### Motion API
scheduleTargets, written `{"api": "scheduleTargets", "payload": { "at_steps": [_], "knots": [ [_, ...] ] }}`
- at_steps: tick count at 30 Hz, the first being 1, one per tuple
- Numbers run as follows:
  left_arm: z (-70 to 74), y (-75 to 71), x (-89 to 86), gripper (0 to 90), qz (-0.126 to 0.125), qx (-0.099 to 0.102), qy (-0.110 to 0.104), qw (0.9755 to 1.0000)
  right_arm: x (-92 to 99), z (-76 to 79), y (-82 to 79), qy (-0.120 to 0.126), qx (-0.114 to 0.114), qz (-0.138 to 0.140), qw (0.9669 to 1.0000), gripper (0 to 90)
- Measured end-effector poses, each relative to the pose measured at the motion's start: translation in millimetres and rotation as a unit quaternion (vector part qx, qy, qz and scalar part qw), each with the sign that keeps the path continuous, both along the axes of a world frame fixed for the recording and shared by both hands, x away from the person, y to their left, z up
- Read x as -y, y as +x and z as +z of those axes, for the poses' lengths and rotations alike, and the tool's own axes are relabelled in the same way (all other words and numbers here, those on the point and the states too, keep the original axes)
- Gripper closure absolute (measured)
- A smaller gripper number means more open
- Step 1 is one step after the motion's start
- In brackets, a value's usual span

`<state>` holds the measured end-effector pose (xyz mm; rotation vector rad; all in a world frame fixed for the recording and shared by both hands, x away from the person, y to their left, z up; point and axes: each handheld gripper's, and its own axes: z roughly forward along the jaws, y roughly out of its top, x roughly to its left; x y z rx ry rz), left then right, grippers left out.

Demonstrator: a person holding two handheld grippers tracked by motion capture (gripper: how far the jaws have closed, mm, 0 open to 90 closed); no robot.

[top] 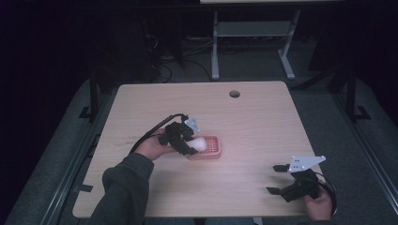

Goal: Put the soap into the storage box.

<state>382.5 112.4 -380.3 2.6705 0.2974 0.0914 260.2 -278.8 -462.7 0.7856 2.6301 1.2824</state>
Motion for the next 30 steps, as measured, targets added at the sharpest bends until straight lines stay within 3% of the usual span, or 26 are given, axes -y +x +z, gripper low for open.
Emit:
{"api": "scheduleTargets", "payload": {
  "at_steps": [12, 30],
  "knots": [
    [0.7, 9.2, 11.5, 49.5, -0.006, -0.001, 0.001, 1.0000, 0.9, -0.1, 0.4, 0.000, 0.001, 0.002, 1.0000, 14.0],
    [-9.4, 23.3, 28.0, 49.5, -0.003, -0.002, 0.012, 0.9999, 0.7, 1.2, 0.8, 0.005, 0.005, -0.001, 1.0000, 14.0]
  ]
}}
